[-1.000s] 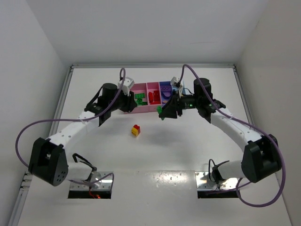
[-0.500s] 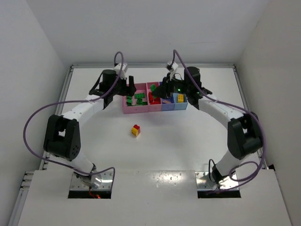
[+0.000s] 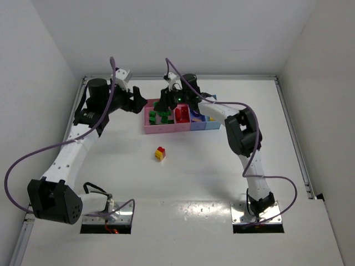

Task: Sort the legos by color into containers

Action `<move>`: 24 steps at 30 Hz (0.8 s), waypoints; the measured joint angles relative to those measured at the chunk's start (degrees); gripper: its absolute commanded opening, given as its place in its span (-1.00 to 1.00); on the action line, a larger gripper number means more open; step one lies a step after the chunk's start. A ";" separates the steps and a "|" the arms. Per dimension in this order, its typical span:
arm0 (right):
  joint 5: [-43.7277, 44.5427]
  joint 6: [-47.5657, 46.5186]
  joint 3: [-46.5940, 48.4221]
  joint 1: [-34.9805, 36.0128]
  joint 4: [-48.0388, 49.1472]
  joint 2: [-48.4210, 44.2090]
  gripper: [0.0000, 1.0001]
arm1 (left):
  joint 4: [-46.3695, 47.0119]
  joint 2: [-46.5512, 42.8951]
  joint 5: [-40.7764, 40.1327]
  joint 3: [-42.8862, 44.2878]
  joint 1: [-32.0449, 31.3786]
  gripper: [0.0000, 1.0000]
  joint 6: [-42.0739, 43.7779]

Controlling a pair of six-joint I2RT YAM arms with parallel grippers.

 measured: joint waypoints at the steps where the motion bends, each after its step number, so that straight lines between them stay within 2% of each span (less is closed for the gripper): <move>1: 0.59 -0.44 1.81 0.28 -1.29 2.08 0.09 | -1.88 -0.79 1.44 0.00 0.02 0.58 1.70; 5: 2.51 -1.55 4.17 0.66 -5.03 5.03 0.53 | -9.46 -1.62 5.77 -0.81 0.13 0.58 9.20; 8: 3.06 -2.21 3.26 0.61 -5.44 4.22 0.55 | -16.44 -1.62 8.09 -1.92 0.17 0.51 15.34; 10: 3.48 -2.40 -0.61 0.46 -4.90 1.31 0.55 | -20.94 -1.62 9.35 -2.19 0.20 0.47 19.17; 14: 4.50 -3.28 -14.12 -0.72 -4.72 -11.21 0.55 | -26.86 -2.60 10.47 -3.63 -0.31 0.47 24.28; 17: 6.27 -6.29 -23.58 -2.71 -5.73 -24.11 0.58 | -28.52 -4.46 8.83 -7.61 -3.43 0.35 25.46; 19: 8.09 -8.72 -29.07 -4.15 -5.77 -33.40 0.61 | -28.96 -4.85 6.86 -10.21 -6.84 0.23 25.05; 24: 10.88 -12.66 -39.69 -6.86 -6.69 -53.07 0.63 | -28.65 -2.75 0.94 -14.49 -14.40 0.21 20.15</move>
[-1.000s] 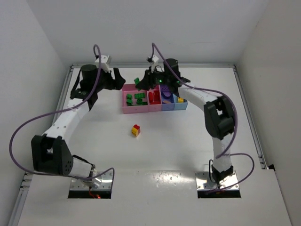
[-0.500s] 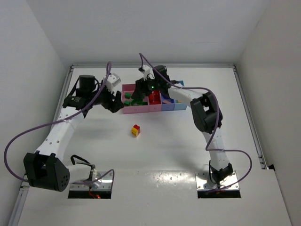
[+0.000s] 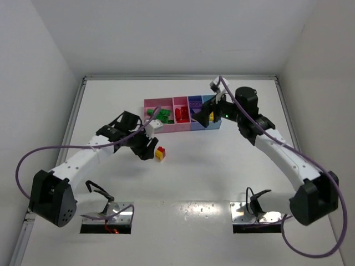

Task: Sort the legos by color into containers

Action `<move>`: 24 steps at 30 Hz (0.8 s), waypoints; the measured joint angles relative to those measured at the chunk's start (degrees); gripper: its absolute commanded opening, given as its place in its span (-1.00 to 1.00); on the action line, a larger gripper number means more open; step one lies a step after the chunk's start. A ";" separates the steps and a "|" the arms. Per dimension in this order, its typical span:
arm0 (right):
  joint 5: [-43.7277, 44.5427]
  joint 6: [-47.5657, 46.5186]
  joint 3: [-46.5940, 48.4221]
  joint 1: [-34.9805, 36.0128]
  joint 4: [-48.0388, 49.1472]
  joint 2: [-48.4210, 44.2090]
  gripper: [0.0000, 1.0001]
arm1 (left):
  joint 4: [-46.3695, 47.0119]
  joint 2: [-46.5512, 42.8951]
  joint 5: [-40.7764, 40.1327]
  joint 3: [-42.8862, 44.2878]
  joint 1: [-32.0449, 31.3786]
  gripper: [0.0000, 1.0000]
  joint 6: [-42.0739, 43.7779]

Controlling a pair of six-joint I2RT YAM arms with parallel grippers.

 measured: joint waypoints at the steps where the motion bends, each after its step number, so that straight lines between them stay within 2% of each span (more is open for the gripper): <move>1: 0.31 -0.48 -1.64 -0.37 -0.33 -2.38 0.67 | 0.61 0.94 -1.05 0.00 -1.36 0.21 -1.53; 4: 0.79 -1.18 -5.55 -1.86 -1.90 -6.32 0.67 | 2.93 4.17 -3.78 0.00 -4.85 0.21 -5.81; 11: 1.16 -1.64 -7.93 -5.64 -5.55 -6.29 0.69 | 8.46 9.88 -13.97 -0.17 -13.33 0.21 -16.76; 16: 0.72 -1.77 -7.91 -6.91 -5.57 -4.87 0.69 | 10.29 13.38 -20.00 -0.17 -14.49 0.21 -21.09; 24: -0.48 -1.77 -7.91 -7.74 -6.10 -3.43 0.69 | 11.13 15.78 -25.49 -0.17 -14.49 0.23 -23.17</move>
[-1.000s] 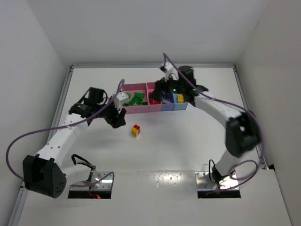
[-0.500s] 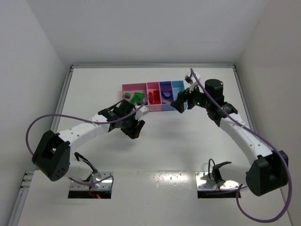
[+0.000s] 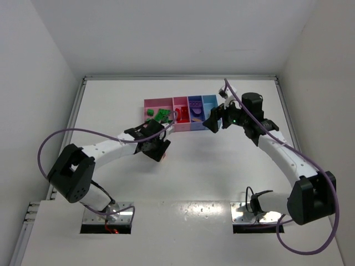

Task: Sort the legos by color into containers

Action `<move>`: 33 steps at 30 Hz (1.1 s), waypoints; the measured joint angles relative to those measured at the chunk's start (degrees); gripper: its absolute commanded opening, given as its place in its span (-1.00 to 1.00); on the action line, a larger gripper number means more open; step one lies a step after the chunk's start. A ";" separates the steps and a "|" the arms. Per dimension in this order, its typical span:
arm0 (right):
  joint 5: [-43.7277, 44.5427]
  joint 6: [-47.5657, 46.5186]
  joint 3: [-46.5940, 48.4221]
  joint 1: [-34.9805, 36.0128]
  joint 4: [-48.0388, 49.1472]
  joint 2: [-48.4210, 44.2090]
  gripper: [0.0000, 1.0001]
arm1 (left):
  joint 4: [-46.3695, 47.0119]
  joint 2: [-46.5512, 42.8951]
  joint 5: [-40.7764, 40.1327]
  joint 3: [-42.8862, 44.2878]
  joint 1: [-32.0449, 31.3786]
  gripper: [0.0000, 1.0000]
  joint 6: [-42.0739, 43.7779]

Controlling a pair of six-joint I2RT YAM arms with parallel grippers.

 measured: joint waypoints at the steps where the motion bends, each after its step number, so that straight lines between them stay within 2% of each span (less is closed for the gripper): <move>1: -0.11 0.00 0.00 -0.04 -0.02 0.02 0.69 | 0.22 0.44 -0.09 0.00 0.00 0.23 -0.13; 8: -0.85 0.00 0.00 -0.83 -0.02 0.24 0.69 | 0.94 4.96 1.77 0.48 0.00 0.19 -0.15; 12: -1.70 -0.02 0.00 -1.81 -0.02 0.26 0.69 | 1.84 5.33 3.45 0.59 0.00 -0.14 -0.17; 13: -1.95 -0.02 0.00 -2.05 -0.02 0.26 0.69 | 2.08 5.33 3.65 0.61 0.00 -0.35 -0.13; 15: -2.19 0.00 0.00 -2.16 -0.02 0.28 0.69 | 2.73 5.29 4.13 0.61 0.00 -0.56 0.20; 16: -2.25 0.00 0.00 -2.19 -0.02 0.28 0.69 | 3.06 5.22 4.37 0.61 0.02 -0.74 0.33; 19: -2.82 -0.02 0.00 -2.23 -0.02 0.28 0.69 | 3.50 4.50 5.16 0.48 0.52 -0.96 1.01; 23: -5.97 -0.02 0.00 -2.23 0.00 0.55 0.69 | 4.11 -0.50 8.28 -0.70 2.91 -0.99 4.17; 26: -13.00 -0.50 0.00 -2.36 -0.50 1.79 0.69 | 4.37 -6.86 19.63 -2.38 8.09 -0.96 8.72; 28: -19.82 -1.88 0.00 -2.16 -2.01 3.72 0.69 | 3.80 -10.54 30.60 -3.34 11.61 -0.96 12.02; 33: -36.13 -8.55 0.02 1.11 -10.49 9.75 0.69 | -2.60 -11.39 51.98 -2.45 12.90 -0.96 20.81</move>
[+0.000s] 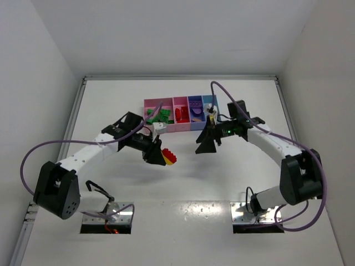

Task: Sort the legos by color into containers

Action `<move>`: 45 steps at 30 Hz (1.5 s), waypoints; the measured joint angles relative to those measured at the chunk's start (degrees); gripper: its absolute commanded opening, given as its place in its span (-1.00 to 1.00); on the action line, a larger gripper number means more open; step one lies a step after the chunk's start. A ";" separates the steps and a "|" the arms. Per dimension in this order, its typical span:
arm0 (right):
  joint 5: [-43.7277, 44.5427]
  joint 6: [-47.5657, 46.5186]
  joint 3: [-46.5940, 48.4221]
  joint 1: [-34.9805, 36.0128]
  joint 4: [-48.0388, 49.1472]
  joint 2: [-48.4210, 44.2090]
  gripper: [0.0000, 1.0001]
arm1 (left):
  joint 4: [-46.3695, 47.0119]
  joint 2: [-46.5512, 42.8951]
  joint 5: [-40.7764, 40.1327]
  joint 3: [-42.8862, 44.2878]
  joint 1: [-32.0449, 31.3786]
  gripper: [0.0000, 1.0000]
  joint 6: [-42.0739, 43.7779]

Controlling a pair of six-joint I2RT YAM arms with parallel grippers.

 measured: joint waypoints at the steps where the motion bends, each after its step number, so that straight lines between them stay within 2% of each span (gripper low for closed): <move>1: -2.03 -1.49 0.00 1.09 -1.86 0.70 0.69 | -2.36 0.76 3.19 0.90 -0.09 -0.96 2.01; 5: -6.97 -5.62 0.37 4.94 -6.73 1.29 0.69 | -10.40 5.57 10.95 6.54 -0.55 -0.96 9.22; 9: -9.33 -8.79 2.84 8.61 -10.58 2.82 0.69 | -13.92 8.13 14.69 9.29 -1.29 -0.96 13.07; 21: -9.25 -12.76 10.19 17.81 -16.11 12.70 0.69 | -17.57 9.27 17.03 10.03 -2.93 -0.96 15.82; 23: -9.33 -12.96 11.45 17.90 -17.00 14.53 0.61 | -17.62 9.27 17.05 10.03 -2.93 -0.96 16.04; 27: -9.51 -13.20 14.08 18.08 -18.16 17.59 0.31 | -17.73 9.27 17.11 10.05 -2.93 -0.96 16.22; 28: -9.55 -13.27 14.60 18.16 -18.47 18.05 0.17 | -17.73 9.27 17.14 10.05 -2.93 -0.96 16.24; 34: -10.25 -13.38 16.55 18.69 -20.09 18.95 -0.18 | -17.75 9.27 16.92 10.05 -2.91 -0.96 16.44; 37: -10.32 -13.40 17.00 19.12 -20.59 18.99 -0.54 | -17.92 9.27 16.81 10.05 -2.91 -0.96 16.55; 39: -10.21 -13.75 17.03 19.21 -20.70 19.04 -0.98 | -18.16 9.27 16.87 10.05 -2.91 -0.96 16.20; 45: -10.25 -13.68 17.05 18.71 -20.94 19.02 -1.00 | -16.55 8.94 16.98 9.20 -2.51 -0.96 14.97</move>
